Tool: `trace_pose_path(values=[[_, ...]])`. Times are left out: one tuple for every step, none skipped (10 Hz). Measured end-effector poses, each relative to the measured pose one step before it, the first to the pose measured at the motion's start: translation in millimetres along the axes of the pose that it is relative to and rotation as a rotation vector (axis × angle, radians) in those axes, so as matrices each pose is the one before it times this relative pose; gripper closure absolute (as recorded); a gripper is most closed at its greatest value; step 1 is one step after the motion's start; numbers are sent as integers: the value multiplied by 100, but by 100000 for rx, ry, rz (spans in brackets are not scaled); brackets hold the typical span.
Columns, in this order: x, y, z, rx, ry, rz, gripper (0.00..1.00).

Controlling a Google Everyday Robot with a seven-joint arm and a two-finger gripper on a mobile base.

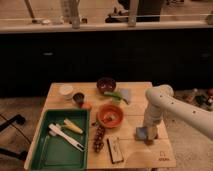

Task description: Wipe table surface with sponge

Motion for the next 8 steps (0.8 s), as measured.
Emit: trace_pose_path(values=[[651,105,102,-267,192,1325,100],[569,-110,-13,247,374,1581,100],[399,-336,-203,1026,303,1897,100],[261,-804,-404,1808,761,1356,100],[-203,-1071,-413,1959,828,282,100],[-421,-923,-253,1165,628,-211,100],[-470,-500,-60,392,445,-530,100],[-851,-467,-2,221,414,-1288,100]])
